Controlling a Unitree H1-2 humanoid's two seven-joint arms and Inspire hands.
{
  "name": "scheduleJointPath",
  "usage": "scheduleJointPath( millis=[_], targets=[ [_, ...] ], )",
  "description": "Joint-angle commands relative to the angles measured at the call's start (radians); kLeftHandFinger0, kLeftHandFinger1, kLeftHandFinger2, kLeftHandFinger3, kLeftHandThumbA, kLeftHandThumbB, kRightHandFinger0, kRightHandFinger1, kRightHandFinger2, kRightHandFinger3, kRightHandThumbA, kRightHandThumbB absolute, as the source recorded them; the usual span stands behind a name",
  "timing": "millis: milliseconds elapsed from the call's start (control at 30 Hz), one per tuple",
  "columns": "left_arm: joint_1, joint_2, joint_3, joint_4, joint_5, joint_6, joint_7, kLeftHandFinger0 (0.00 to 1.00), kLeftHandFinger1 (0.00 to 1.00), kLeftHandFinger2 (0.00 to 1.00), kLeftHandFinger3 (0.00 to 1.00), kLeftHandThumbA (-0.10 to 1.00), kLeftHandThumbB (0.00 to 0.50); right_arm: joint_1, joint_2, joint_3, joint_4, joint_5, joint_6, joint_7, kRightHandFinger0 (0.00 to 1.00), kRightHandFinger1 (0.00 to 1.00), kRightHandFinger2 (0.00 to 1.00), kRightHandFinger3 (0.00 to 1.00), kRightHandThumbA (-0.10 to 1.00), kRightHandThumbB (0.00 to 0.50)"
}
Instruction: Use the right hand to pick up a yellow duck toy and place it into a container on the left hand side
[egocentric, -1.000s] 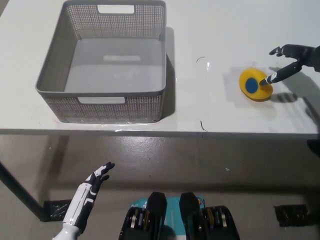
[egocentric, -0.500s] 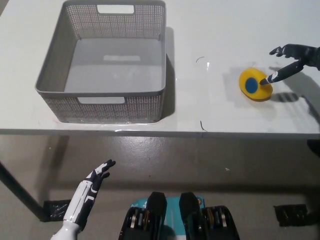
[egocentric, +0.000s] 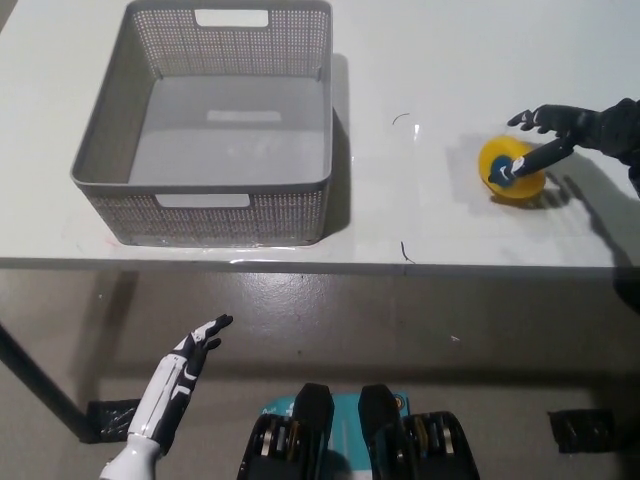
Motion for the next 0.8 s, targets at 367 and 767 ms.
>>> scheduleJointPath(
  millis=[367, 767],
  targets=[
    [-0.023, 0.013, -0.001, -0.016, 0.015, -0.025, -0.002, 1.00, 1.00, 0.95, 1.00, 1.00, 0.500, -0.047, 0.012, -0.007, 0.037, 0.013, -0.034, -0.024, 1.00, 1.00, 1.00, 1.00, 1.00, 0.499],
    [-0.024, 0.016, 0.006, -0.012, 0.001, -0.034, -0.002, 1.00, 0.99, 0.94, 1.00, 1.00, 0.500, 0.020, 0.047, -0.013, 0.075, 0.027, -0.025, -0.032, 1.00, 1.00, 1.00, 1.00, 0.95, 0.489]
  ],
)
